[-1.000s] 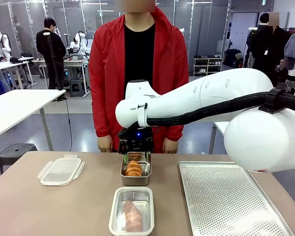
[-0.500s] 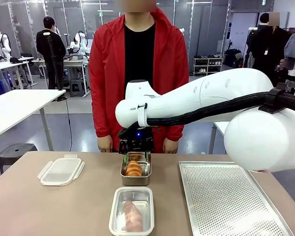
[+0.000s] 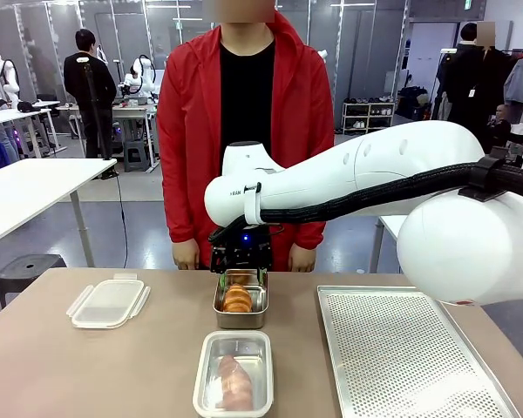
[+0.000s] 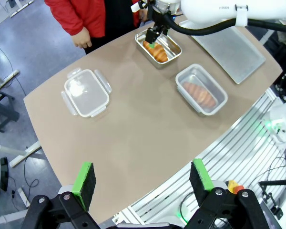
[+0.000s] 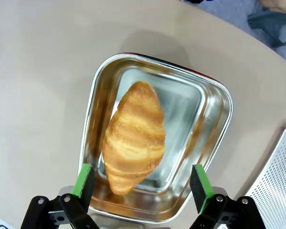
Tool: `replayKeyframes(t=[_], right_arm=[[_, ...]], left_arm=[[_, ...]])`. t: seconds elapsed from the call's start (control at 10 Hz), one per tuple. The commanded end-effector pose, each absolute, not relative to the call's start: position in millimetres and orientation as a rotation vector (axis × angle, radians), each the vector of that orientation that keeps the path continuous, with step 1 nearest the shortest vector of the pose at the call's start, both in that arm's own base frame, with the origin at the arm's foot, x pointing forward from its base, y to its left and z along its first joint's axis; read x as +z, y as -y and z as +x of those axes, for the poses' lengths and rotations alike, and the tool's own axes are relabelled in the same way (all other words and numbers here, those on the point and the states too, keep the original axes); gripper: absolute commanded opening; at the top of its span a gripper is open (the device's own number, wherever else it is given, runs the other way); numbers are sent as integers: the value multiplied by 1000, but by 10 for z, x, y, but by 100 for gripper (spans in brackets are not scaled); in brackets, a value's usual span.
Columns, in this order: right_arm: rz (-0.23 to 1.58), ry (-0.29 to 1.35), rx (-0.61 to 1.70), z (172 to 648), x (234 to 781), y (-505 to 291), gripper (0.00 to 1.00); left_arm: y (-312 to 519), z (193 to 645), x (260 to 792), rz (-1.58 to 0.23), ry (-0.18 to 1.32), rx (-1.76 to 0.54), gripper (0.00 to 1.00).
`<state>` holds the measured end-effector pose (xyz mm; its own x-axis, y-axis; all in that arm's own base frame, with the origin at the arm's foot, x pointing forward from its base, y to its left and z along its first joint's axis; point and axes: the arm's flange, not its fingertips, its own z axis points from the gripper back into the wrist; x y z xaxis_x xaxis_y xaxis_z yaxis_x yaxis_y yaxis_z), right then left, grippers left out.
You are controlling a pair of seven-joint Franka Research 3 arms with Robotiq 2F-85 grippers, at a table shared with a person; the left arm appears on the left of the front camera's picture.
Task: Place the bread into the airtight container.
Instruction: Pick up a Butter Roll and place it into an empty Airtight Container.
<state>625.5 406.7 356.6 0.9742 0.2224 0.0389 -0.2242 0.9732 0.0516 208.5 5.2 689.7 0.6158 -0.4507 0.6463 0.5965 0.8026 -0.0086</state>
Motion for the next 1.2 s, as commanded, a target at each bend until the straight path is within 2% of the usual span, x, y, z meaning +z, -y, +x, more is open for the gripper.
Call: replayKeyframes(t=[0.0, 0.3, 0.5, 0.8, 1.1], right_arm=[[56, 33, 225, 6255, 3566, -4067, 99], [34, 120, 300, 5979, 4278, -3581, 100], [116, 176, 294, 5609, 4825, -3113, 100], [228, 155, 419, 4846, 5380, -2235, 100], [284, 302, 423, 4062, 5930, -1486, 100]], left_arm=[[-39, 2090, 6921, -243, 679, -624, 100], [-39, 2090, 6921, -243, 679, -624, 100], [-39, 2090, 6921, -243, 679, -624, 100], [-39, 2090, 6921, -243, 679, -624, 100], [-39, 2090, 6921, -243, 679, -624, 100]])
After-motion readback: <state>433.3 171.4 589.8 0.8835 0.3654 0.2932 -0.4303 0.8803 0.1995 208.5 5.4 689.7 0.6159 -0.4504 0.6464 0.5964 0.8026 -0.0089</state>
